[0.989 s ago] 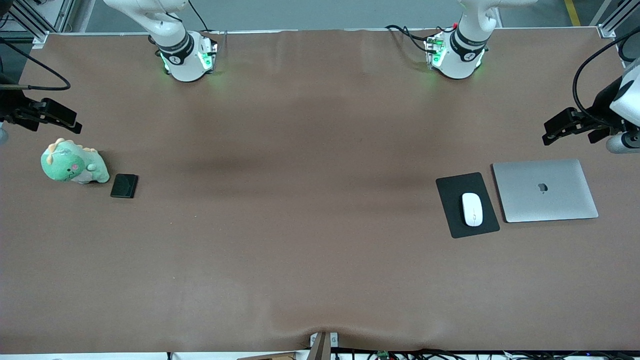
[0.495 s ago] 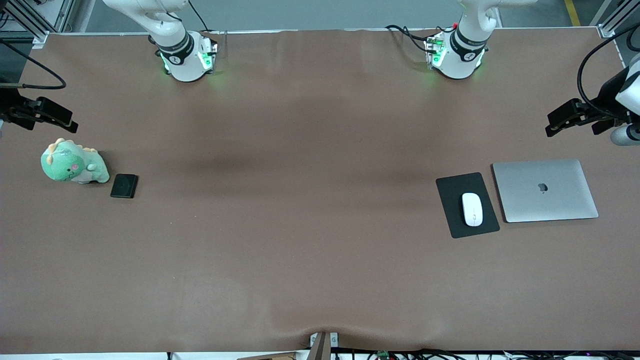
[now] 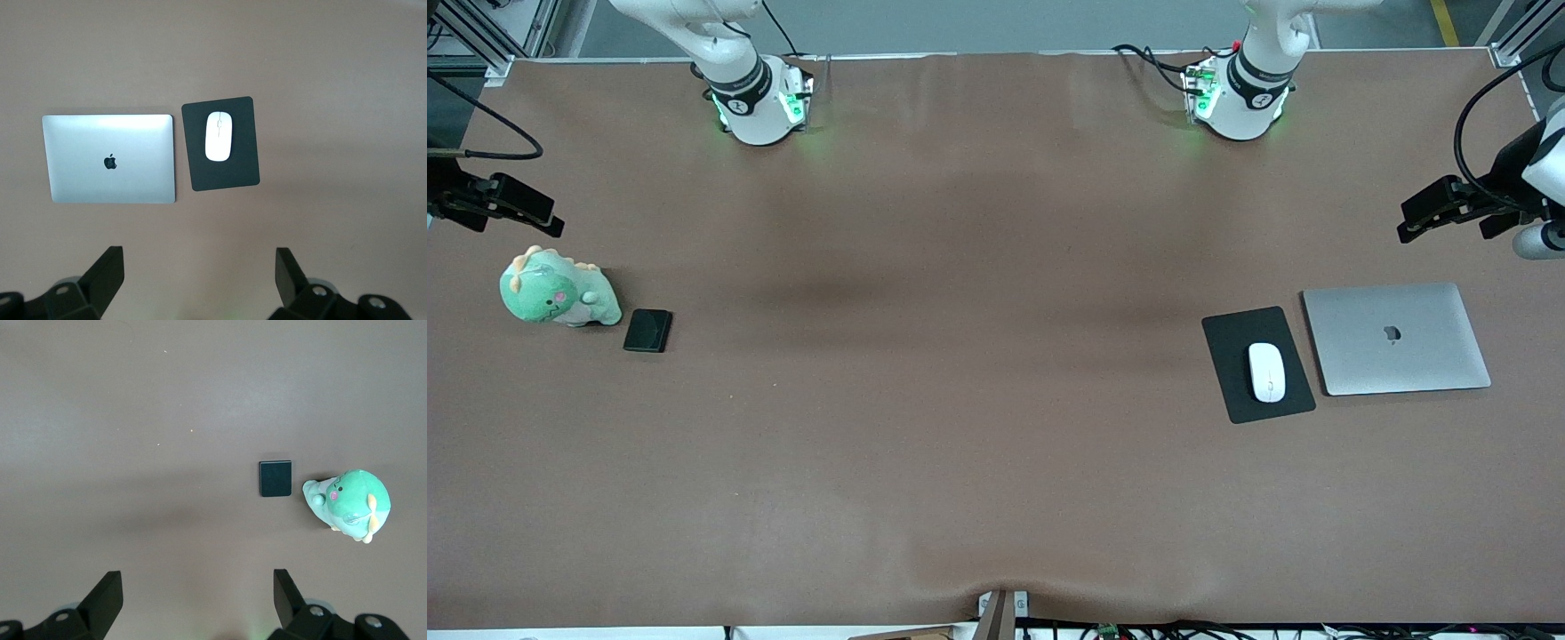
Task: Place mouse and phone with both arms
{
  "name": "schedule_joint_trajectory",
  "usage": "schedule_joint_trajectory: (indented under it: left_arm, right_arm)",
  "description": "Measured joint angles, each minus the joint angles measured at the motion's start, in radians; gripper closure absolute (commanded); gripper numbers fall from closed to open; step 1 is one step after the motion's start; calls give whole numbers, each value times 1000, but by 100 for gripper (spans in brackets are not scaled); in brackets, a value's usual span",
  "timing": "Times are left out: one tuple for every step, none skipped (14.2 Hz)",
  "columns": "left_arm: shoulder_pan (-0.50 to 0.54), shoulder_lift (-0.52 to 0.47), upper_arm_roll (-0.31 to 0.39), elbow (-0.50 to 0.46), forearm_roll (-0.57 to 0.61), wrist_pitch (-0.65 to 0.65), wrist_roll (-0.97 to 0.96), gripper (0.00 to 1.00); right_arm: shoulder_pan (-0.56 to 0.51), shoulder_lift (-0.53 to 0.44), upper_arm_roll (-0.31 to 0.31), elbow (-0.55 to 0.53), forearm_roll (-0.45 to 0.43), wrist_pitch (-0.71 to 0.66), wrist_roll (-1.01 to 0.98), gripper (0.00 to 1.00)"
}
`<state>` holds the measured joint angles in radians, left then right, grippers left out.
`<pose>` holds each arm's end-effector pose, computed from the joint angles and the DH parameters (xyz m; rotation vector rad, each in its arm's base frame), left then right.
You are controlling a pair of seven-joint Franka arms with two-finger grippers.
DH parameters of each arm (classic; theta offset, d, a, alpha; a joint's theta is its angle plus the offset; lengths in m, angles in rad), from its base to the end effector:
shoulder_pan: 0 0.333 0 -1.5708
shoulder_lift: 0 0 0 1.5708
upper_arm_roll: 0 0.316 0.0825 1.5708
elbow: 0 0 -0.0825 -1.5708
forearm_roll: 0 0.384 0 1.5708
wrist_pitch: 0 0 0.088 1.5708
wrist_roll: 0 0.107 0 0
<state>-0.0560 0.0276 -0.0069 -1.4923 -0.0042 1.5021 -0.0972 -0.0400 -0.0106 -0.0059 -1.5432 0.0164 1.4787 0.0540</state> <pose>0.5554 -0.0354 0.6400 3.1381 0.0534 -0.0284 0.5413 -0.0230 0.6354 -3.1204 0.1543 0.0843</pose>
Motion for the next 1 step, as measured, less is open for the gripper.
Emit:
schedule_joint_trajectory:
  left_arm:
    - [1, 0, 1, 0, 0, -4, 0, 0]
  right_arm:
    - [0, 0, 0, 0, 0, 0, 0, 0]
